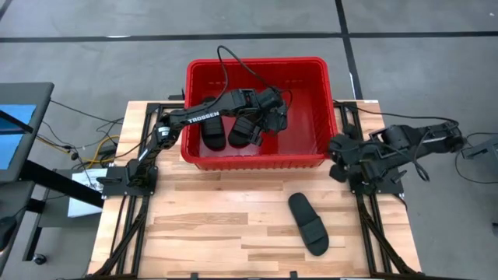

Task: Pick and place slides into bin
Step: Put the black slipper into the red bin

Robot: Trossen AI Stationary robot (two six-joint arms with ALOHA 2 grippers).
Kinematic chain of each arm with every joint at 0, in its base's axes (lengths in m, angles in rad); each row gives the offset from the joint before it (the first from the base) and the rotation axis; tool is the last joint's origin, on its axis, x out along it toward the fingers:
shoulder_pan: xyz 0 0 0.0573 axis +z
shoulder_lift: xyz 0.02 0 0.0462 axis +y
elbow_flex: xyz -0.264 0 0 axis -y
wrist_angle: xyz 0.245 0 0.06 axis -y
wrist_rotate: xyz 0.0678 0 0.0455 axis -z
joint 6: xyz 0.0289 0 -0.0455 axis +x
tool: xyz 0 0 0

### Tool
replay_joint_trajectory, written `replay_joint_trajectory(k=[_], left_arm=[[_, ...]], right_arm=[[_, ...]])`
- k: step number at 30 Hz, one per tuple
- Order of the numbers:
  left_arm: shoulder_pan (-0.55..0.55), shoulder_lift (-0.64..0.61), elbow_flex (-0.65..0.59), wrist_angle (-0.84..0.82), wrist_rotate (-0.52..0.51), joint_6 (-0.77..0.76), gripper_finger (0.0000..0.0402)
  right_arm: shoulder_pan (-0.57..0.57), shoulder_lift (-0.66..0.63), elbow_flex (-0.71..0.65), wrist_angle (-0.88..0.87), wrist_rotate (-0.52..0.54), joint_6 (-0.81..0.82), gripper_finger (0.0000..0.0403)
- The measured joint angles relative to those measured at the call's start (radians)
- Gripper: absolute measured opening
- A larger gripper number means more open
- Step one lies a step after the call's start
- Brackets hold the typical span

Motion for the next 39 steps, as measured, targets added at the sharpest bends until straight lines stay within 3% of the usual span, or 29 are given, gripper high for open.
replay_joint_trajectory(k=[8,22,39], left_arm=[[0.0,0.0,0.0,0.0,0.0,0.0,0.0],[0.0,0.0,0.0,0.0,0.0,0.0,0.0],[0.0,0.0,0.0,-0.005,0.001,0.0,0.0]], right_arm=[[-0.113,-0.036,0.063,0.005,0.079,-0.032,0.0052],[-0.245,-0.026,0.166,0.043,0.067,-0.069,0.0052],[-0.258,-0.021,0.166,0.05,0.068,-0.091,0.0052]])
